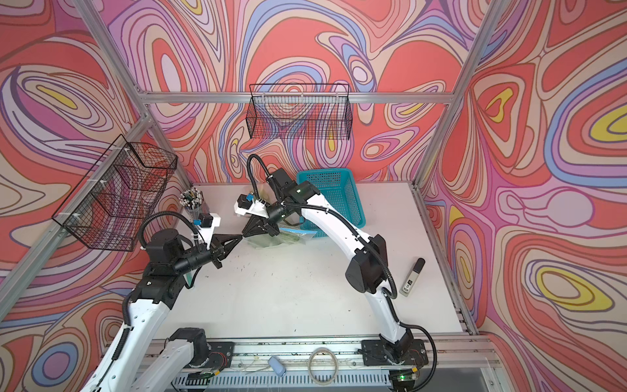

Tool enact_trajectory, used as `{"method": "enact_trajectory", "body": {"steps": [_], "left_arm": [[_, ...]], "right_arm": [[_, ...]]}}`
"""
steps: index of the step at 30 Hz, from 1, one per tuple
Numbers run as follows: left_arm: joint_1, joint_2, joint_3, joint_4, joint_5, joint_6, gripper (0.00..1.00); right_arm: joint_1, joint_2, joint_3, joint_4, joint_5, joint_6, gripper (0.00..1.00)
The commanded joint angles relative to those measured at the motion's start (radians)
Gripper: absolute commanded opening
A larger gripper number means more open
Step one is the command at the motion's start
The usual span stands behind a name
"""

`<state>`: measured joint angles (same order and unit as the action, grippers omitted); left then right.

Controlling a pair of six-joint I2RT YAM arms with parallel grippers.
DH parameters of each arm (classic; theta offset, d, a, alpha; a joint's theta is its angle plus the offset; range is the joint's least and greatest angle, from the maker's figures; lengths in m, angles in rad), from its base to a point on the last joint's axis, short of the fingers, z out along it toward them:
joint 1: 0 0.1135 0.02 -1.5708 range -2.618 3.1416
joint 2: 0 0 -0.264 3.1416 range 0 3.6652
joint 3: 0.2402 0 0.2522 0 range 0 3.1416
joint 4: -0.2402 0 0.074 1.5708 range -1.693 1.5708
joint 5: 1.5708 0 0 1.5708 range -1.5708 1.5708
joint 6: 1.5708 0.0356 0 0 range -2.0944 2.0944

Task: Open the zip-top bag and take out the chinese cabbages
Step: Unzip the zipper on the zipper food storage bag.

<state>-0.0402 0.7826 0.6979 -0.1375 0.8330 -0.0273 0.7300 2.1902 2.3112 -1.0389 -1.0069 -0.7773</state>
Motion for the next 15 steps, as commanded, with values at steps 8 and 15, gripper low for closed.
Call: {"method": "enact_trajectory", "body": {"steps": [8,15], "left_arm": [[-0.009,-0.04,0.003,0.021,-0.03,0.009,0.0],[-0.009,-0.049,0.004,0.013,-0.056,0.01,0.0]], "right_arm": [[-0.02,-0.053,-0.066,0.075,0.059,0.012,0.0],[-0.041,-0.092,-0.118,0.113,0.084,0.038,0.0]]}}
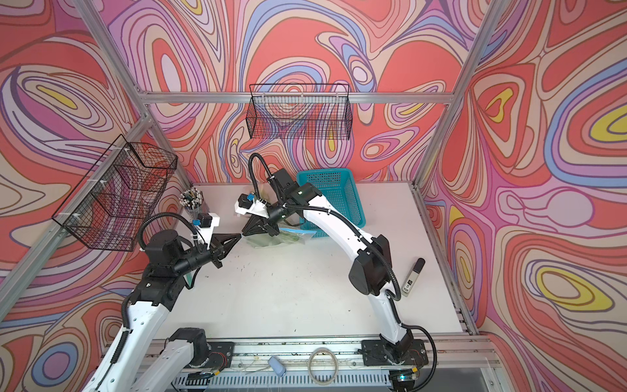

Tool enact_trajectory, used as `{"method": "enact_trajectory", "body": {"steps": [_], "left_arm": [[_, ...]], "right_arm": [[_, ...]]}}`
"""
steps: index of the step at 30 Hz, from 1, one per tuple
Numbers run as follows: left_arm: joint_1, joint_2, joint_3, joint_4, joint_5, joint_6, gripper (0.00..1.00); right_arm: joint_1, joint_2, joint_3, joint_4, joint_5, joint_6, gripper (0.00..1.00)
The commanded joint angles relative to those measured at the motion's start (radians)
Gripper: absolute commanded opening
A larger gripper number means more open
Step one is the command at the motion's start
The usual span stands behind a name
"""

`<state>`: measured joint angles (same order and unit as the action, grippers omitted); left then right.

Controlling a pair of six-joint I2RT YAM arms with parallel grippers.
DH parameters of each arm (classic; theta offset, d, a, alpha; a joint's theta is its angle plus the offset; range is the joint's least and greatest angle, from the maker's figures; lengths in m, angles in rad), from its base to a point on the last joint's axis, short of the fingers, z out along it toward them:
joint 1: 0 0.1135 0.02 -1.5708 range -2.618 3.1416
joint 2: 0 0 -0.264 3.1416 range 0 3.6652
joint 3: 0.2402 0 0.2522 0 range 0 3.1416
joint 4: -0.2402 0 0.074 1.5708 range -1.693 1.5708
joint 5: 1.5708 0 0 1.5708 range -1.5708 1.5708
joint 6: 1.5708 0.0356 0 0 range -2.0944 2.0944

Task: Open the zip-top bag and take out the chinese cabbages
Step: Unzip the zipper on the zipper food storage bag.

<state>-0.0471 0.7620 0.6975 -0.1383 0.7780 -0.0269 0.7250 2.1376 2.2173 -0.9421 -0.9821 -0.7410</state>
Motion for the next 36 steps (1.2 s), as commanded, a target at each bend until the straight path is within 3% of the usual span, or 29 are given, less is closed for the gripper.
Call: {"method": "enact_trajectory", "body": {"steps": [1,15,36], "left_arm": [[-0.002,-0.03,0.002,0.013,-0.007,0.012,0.0],[-0.002,-0.069,-0.007,-0.011,-0.082,0.021,0.0],[-0.002,-0.115,-0.002,-0.083,-0.202,0.08,0.0]], "right_arm": [[-0.037,-0.044,-0.029,0.021,0.061,0.005,0.0],[-0.092,-0.141,-0.207,0.168,0.101,0.112,0.0],[-0.148,-0.254,-0.386,0.242,0.174,0.185,0.0]]}}
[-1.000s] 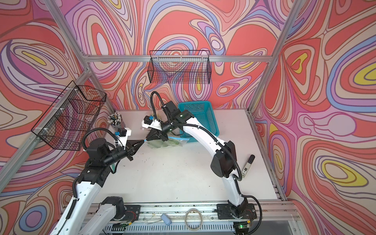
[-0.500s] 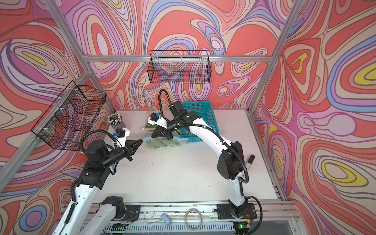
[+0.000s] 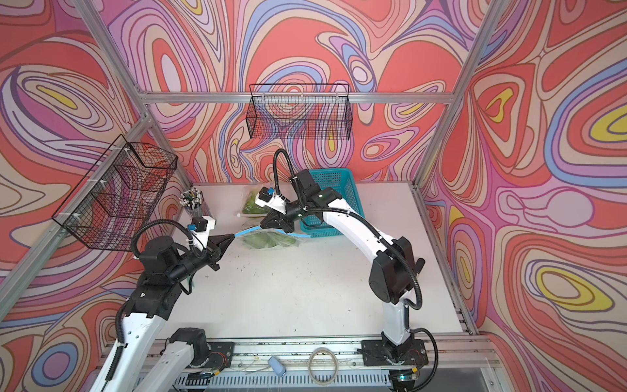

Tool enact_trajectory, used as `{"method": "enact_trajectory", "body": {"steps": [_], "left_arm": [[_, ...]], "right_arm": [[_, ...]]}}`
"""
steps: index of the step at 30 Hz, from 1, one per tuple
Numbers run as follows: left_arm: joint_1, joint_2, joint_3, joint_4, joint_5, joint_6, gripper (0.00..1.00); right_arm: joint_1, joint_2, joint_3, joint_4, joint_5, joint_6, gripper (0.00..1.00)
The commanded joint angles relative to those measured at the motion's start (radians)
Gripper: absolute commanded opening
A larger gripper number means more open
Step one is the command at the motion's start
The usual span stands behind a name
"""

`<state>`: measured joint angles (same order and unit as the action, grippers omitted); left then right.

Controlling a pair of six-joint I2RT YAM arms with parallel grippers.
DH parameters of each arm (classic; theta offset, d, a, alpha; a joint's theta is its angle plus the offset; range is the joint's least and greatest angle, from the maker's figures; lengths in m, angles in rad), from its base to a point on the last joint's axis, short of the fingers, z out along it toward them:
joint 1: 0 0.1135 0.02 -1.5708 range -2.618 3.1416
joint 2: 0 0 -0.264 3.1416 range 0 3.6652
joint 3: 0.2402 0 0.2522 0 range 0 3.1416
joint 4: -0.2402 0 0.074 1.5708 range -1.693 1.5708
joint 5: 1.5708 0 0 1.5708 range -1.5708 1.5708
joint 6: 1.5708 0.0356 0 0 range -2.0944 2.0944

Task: Open the zip-top bag and take out the chinese cabbages
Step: Unzip the zipper on the zipper food storage bag.

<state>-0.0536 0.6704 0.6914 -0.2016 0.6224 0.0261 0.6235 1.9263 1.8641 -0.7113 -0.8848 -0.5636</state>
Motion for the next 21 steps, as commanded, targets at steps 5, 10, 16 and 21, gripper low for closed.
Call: {"method": "enact_trajectory", "body": {"steps": [5,10,16,21], "left_arm": [[0.005,-0.031,0.002,-0.024,-0.063,0.033,0.0],[0.006,-0.032,0.002,-0.027,-0.078,0.036,0.0],[0.006,-0.045,-0.003,-0.028,-0.108,0.04,0.0],[0.008,-0.047,-0.004,-0.03,-0.121,0.04,0.0]], "right_arm": [[-0.055,-0.074,-0.073,0.023,0.1,0.022,0.0],[-0.066,-0.099,-0.11,0.032,0.121,0.03,0.0],[-0.08,-0.128,-0.154,0.039,0.139,0.038,0.0],[-0.093,-0.151,-0.187,0.045,0.145,0.044,0.0]]}}
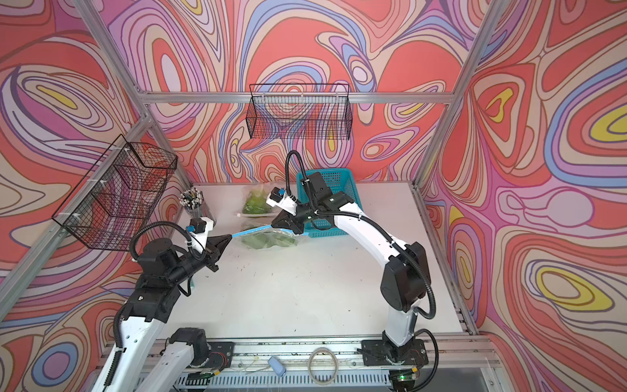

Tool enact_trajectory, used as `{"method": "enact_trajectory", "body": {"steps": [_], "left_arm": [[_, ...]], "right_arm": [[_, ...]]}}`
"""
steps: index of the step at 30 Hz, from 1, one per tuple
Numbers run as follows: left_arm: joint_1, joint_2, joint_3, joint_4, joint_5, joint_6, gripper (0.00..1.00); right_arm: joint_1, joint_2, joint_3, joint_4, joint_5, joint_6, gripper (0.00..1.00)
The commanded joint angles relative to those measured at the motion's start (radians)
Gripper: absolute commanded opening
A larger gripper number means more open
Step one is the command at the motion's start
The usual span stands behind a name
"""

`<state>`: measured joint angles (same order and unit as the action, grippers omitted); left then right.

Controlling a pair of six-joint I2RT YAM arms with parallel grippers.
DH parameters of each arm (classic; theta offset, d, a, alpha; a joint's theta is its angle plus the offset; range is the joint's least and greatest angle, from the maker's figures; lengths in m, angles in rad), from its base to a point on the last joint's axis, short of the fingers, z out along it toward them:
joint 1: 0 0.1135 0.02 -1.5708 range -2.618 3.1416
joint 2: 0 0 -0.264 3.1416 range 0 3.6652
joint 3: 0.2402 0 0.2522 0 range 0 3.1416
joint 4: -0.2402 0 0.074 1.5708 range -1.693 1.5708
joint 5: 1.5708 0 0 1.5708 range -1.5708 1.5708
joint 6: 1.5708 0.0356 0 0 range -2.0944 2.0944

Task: Open the zip-top bag and take out the chinese cabbages
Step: Unzip the zipper on the zipper food storage bag.

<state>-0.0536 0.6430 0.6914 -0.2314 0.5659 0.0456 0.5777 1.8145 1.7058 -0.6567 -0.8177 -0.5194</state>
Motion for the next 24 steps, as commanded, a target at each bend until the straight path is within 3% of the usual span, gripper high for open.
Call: {"method": "enact_trajectory", "body": {"steps": [1,24], "left_arm": [[0.008,-0.019,-0.004,0.0,-0.065,0.02,0.0],[0.015,-0.048,-0.013,0.007,-0.138,0.015,0.0]], "right_arm": [[-0.05,-0.043,-0.034,-0.01,0.079,0.002,0.0],[-0.108,-0.176,-0.193,0.019,0.173,0.037,0.0]]}}
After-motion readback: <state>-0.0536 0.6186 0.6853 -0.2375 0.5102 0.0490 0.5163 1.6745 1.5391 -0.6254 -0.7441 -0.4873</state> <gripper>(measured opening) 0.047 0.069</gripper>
